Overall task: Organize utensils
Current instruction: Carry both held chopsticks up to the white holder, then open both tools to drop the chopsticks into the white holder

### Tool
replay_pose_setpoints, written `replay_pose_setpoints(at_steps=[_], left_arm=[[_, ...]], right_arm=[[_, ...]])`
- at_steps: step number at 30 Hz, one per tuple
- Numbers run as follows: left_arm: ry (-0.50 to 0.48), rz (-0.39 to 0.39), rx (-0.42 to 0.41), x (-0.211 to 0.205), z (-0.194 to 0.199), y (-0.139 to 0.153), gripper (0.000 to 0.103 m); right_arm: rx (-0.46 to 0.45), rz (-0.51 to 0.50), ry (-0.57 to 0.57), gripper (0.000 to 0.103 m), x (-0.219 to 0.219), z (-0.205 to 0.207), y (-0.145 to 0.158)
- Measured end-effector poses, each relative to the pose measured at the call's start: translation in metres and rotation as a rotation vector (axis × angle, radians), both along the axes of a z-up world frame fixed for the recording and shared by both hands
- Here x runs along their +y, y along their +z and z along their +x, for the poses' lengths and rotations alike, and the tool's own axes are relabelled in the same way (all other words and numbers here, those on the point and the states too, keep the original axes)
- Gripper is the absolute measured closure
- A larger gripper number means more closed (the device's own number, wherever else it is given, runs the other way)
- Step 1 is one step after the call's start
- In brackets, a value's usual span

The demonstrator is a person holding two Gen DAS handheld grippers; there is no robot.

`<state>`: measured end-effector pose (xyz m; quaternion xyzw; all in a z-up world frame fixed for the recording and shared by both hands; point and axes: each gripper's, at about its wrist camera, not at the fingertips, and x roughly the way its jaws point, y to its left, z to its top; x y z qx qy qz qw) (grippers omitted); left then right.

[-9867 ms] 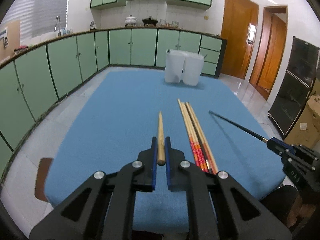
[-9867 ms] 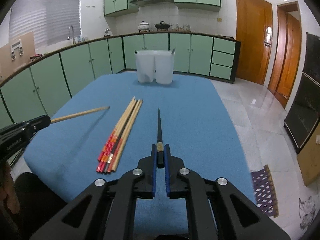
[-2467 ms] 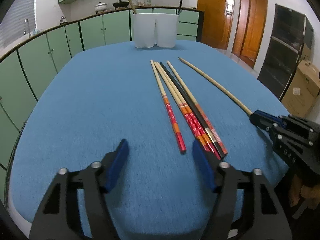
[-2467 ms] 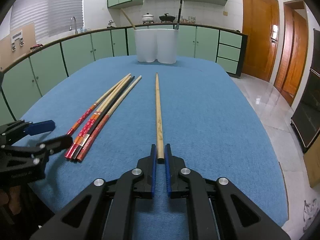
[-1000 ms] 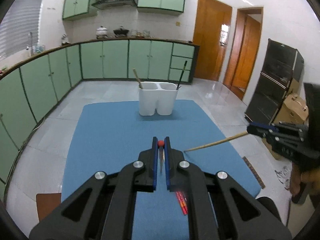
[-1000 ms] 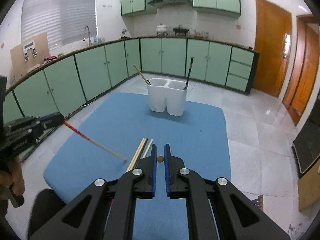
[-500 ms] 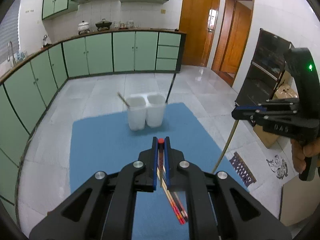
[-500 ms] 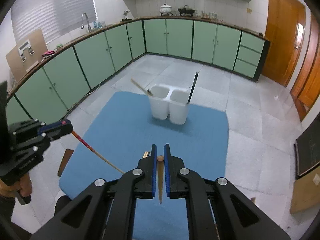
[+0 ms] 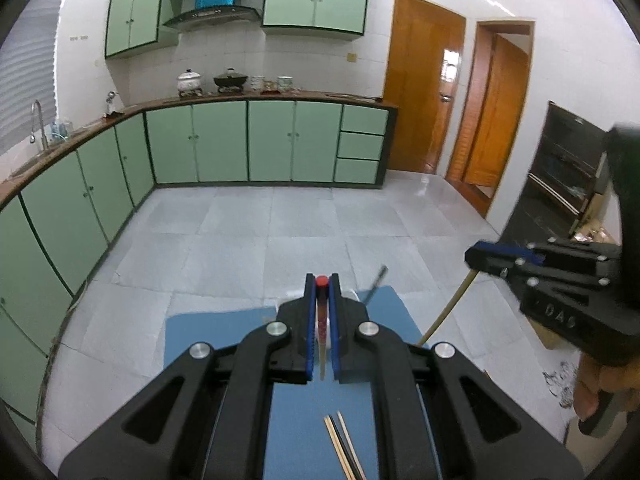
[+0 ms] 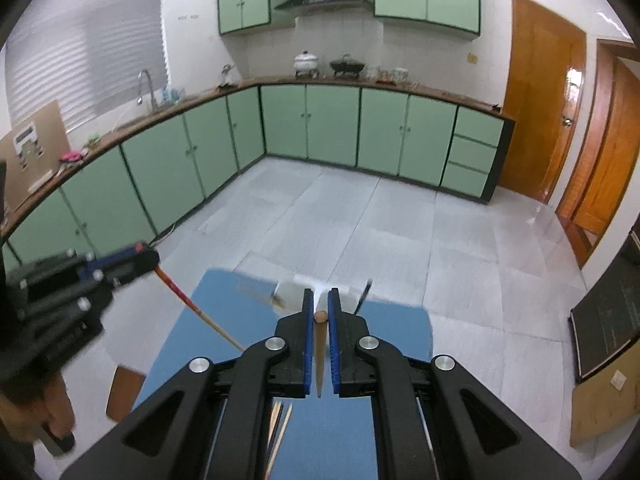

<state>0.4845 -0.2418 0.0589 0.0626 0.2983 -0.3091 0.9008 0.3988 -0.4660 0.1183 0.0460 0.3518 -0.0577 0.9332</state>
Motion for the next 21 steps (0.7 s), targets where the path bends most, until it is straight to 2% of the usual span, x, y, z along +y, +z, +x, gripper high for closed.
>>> replay_pose_setpoints(at_steps=[4, 9, 12, 17, 21], left_arm=[[0.031, 0.008, -0.016, -0.021, 0.032, 0.002, 0.098], [0.060, 0.009, -0.014, -0.042, 0.072, -0.009, 0.098], [0.070, 0.005, -0.011, -0.049, 0.092, -0.019, 0.098], [0.079, 0.009, -0.011, -0.061, 0.118, -0.052, 0.098], [0.082, 0.026, 0.037, -0.062, 0.130, -0.090, 0.098]], right_arm=[[-0.033, 0.004, -0.040, 0.096, -0.010, 0.037, 0.012], [-0.063, 0.023, -0.079, 0.096, -0.026, 0.076, 0.006], [-0.049, 0.023, -0.096, 0.096, -0.038, 0.102, -0.016], [-0.001, 0.037, -0.105, 0.096, -0.054, 0.130, -0.060], [0.055, 0.048, -0.098, 0.096, -0.059, 0.142, -0.100]])
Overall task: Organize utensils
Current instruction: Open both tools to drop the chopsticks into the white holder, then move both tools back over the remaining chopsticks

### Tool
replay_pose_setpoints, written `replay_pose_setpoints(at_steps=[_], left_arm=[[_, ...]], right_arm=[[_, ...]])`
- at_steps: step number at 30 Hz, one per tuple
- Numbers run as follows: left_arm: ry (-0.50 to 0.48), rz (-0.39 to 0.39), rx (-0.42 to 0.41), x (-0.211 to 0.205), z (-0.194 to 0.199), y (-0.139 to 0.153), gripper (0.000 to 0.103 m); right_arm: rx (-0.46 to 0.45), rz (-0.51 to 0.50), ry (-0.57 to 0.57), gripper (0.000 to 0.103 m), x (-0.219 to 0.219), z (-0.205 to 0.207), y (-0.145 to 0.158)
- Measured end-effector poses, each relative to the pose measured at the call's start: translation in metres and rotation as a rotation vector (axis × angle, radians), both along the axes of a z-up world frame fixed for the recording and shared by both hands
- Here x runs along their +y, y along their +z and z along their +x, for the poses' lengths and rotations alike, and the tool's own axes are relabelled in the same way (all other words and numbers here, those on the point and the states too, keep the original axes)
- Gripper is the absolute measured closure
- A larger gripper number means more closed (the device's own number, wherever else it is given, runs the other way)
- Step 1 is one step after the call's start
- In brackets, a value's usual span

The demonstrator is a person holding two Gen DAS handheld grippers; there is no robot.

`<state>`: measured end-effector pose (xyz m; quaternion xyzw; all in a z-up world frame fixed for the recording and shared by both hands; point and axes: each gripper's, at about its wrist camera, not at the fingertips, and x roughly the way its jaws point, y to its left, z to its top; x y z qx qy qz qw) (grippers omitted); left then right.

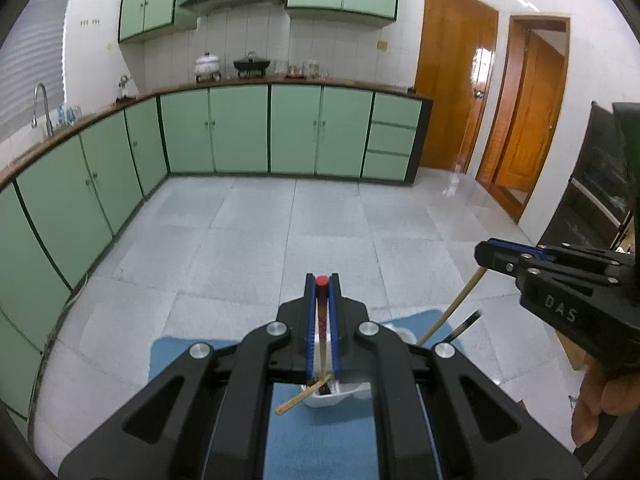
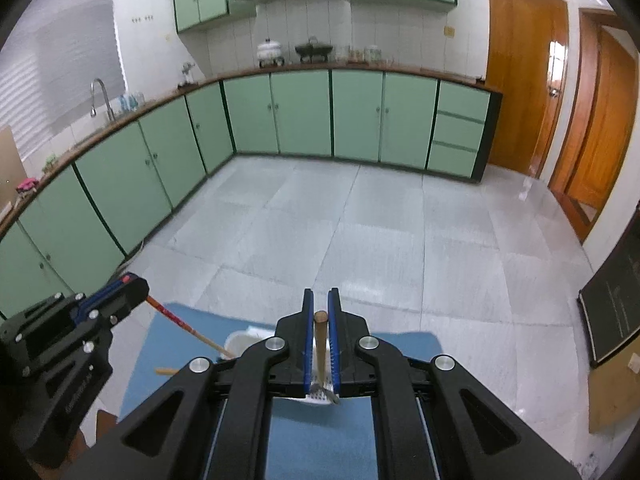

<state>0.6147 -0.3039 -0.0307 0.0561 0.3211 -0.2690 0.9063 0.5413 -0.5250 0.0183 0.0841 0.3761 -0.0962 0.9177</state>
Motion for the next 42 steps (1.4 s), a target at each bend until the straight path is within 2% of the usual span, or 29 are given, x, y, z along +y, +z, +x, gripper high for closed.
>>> replay_pose_setpoints(at_steps=[4, 7, 9, 11, 15, 17, 22, 28, 31, 35, 42], left_arm=[[0.011, 0.014, 0.026, 0.005, 0.007, -0.017, 0.095], [0.014, 0.015, 0.017, 0.013, 0.005, -0.013, 0.081], [0.006, 0.014, 0.004, 0.021, -0.002, -0.005, 0.077], [0.002, 0.011, -0.015, 0.032, -0.012, 0.007, 0.067], [-0.002, 0.011, -0.055, 0.060, -0.039, 0.028, 0.059], [-0.004, 0.009, -0.068, 0.074, -0.053, 0.032, 0.051], [-0.027, 0.008, -0.086, 0.111, -0.101, 0.030, 0.044], [-0.046, 0.009, -0.108, 0.164, -0.167, -0.002, 0.033], [-0.041, -0.017, -0.082, 0.184, -0.191, -0.024, 0.031], [-0.030, -0.030, -0.050, 0.202, -0.228, -0.068, 0.029], [0.005, -0.057, 0.053, 0.217, -0.277, -0.149, 0.028]], right_arm=[[0.023, 0.008, 0.003, 0.095, -0.002, -0.003, -0.021], [0.004, 0.015, -0.005, 0.091, -0.006, -0.011, -0.016], [-0.014, 0.005, -0.006, 0.091, -0.009, -0.020, -0.007], [-0.032, 0.002, -0.008, 0.091, -0.012, -0.032, 0.001], [-0.072, -0.002, -0.009, 0.086, -0.015, -0.067, 0.017], [-0.088, -0.017, -0.001, 0.085, -0.012, -0.088, 0.020], [-0.116, -0.009, 0.019, 0.077, -0.001, -0.154, 0.008], [-0.125, -0.041, 0.066, 0.068, 0.028, -0.240, -0.039], [-0.126, -0.065, 0.072, 0.066, 0.043, -0.278, -0.071], [-0.108, -0.063, 0.091, 0.066, 0.069, -0.319, -0.118], [-0.080, -0.048, 0.127, 0.066, 0.119, -0.366, -0.191]])
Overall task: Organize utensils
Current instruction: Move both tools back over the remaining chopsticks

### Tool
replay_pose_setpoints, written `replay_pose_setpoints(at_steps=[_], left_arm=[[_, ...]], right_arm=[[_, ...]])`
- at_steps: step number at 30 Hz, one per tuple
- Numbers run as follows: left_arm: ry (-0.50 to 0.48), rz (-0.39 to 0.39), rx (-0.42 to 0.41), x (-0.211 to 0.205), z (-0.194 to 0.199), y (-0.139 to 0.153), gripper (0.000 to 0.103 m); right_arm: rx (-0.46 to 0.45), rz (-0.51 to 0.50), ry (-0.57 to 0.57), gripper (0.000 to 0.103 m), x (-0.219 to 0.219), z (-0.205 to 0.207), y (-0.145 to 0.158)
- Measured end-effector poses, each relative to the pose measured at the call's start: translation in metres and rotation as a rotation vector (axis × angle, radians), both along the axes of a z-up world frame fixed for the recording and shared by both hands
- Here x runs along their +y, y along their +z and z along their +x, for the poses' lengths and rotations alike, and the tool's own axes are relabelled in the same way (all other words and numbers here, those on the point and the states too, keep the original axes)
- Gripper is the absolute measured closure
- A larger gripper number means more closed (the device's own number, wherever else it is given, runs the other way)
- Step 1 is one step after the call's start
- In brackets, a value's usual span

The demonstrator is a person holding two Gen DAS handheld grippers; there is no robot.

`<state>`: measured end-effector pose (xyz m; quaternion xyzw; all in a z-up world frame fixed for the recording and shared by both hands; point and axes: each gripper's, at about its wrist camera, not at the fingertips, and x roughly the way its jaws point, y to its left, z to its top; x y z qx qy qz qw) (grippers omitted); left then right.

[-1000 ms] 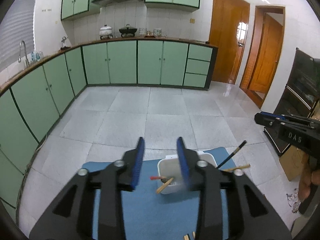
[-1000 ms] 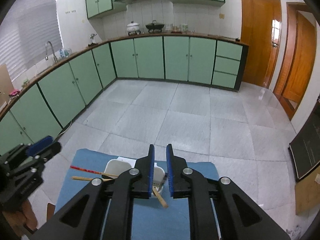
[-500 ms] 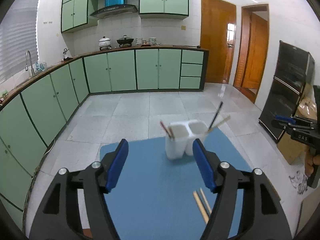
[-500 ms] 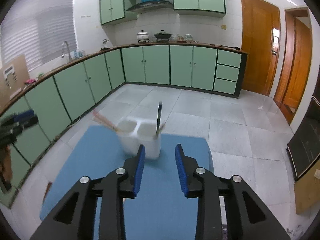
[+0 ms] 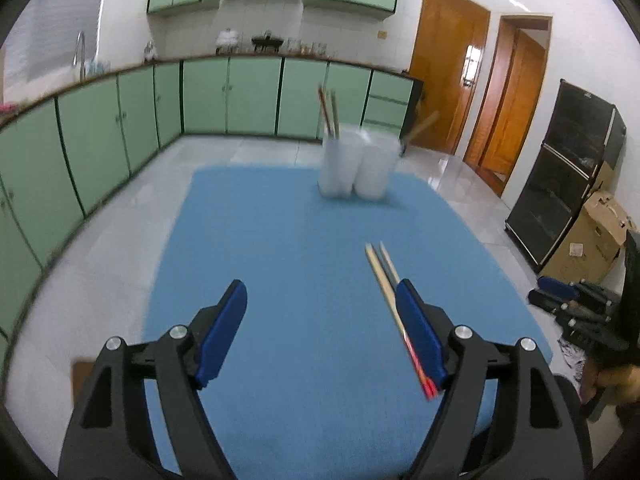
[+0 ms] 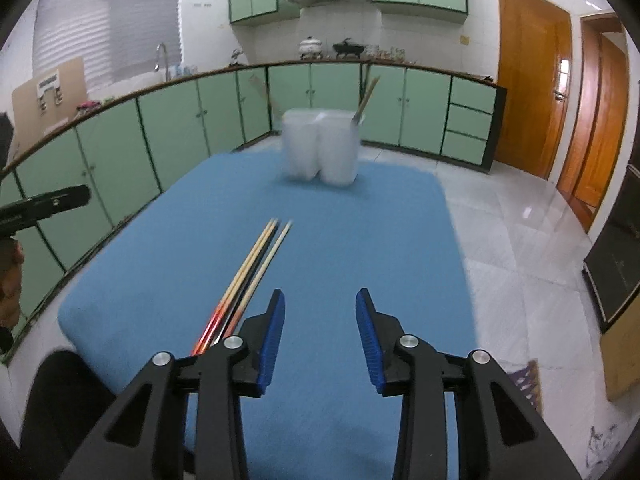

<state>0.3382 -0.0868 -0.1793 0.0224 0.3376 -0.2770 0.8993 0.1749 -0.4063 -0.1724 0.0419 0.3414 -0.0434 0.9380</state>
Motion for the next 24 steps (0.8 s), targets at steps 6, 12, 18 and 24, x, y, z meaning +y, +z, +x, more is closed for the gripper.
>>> replay_pose_setpoints(at_steps=[6, 12, 18, 24], left_arm=[[0.011, 0.072, 0.027, -0.003, -0.037, -0.060, 0.028], [0.030, 0.060, 0.076, 0.011, -0.051, -0.081, 0.028], [0.044, 0.060, 0.094, 0.018, -0.052, -0.086, 0.028], [0.037, 0.065, 0.091, 0.012, -0.050, -0.084, 0.027]], right_arm=[[0.058, -0.006, 0.071, 0.066, 0.049, -0.010, -0.058], [0.075, -0.078, 0.105, 0.065, 0.078, -0.003, -0.082], [0.051, -0.088, 0.122, 0.062, 0.089, 0.005, -0.084], [0.043, -0.079, 0.110, 0.058, 0.086, 0.009, -0.085]])
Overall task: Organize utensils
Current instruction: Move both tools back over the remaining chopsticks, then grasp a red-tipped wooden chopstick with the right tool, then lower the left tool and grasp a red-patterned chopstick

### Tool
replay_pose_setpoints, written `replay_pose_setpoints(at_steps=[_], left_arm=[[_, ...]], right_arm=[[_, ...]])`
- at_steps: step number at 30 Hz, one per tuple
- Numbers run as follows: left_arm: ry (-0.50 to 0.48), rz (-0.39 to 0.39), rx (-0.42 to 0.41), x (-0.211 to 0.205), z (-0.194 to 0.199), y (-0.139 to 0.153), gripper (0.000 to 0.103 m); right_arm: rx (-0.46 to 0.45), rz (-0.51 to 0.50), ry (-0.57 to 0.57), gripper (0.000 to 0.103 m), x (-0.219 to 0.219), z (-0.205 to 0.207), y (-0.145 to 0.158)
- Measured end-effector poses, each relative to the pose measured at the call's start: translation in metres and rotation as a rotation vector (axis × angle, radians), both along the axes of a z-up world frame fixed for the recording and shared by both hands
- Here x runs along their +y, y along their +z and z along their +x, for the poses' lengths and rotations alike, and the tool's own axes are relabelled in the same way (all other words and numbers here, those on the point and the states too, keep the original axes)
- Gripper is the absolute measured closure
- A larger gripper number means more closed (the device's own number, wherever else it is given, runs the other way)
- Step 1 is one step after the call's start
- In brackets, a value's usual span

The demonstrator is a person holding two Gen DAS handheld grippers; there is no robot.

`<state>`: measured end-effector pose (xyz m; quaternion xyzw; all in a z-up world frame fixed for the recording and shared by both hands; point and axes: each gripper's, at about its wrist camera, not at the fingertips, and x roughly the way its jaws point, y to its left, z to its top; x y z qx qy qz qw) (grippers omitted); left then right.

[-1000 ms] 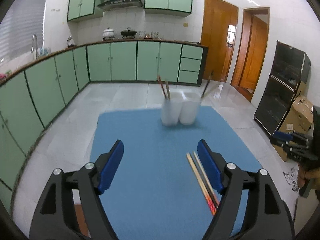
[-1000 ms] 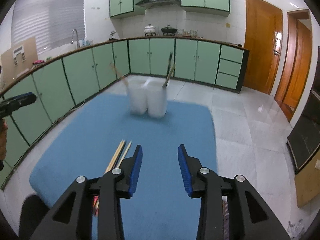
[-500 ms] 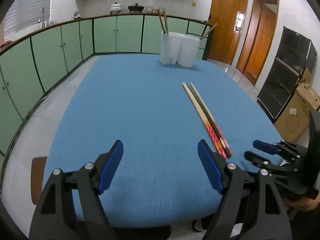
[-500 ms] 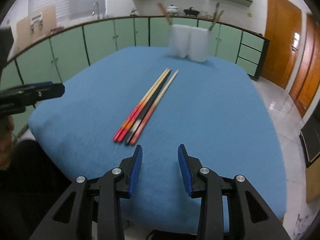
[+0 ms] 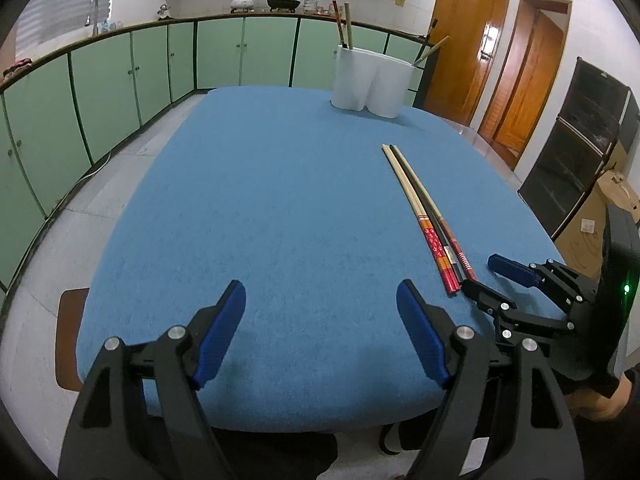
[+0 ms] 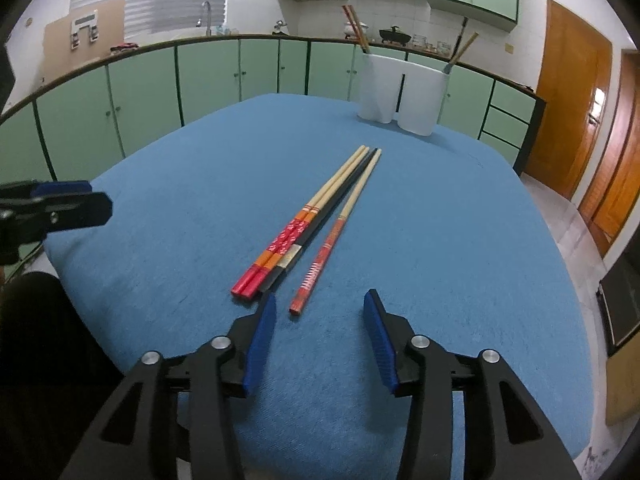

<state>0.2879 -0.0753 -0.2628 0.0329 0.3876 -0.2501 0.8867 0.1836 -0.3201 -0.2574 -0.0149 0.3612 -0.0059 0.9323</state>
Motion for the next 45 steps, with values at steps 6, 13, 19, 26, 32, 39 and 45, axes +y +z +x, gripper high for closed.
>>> replay_pose_setpoints(at_steps=[6, 13, 19, 26, 32, 39, 45], left_arm=[[-0.048, 0.023, 0.009, -0.017, -0.008, -0.010, 0.027], [-0.107, 0.078, 0.009, -0.054, -0.015, -0.029, 0.027], [-0.113, 0.120, -0.009, -0.080, -0.017, -0.037, 0.025], [-0.091, 0.135, -0.010, -0.098, -0.013, -0.037, 0.023], [-0.096, 0.141, -0.022, -0.116, -0.015, -0.039, 0.021], [-0.110, 0.162, -0.020, -0.092, -0.018, -0.038, 0.020], [-0.076, 0.140, -0.023, -0.091, -0.013, -0.039, 0.020]], right_arm=[[0.004, 0.045, -0.085, 0.084, -0.030, -0.001, 0.000], [0.006, 0.063, -0.153, 0.097, -0.066, -0.006, 0.000], [-0.003, 0.114, -0.204, 0.096, -0.089, -0.016, -0.002], [-0.011, 0.158, -0.212, 0.096, -0.096, -0.017, -0.003], [-0.015, 0.170, -0.210, 0.096, -0.096, -0.019, -0.004], [-0.020, 0.188, -0.216, 0.097, -0.100, -0.022, -0.005], [-0.018, 0.210, -0.223, 0.097, -0.102, -0.022, -0.005]])
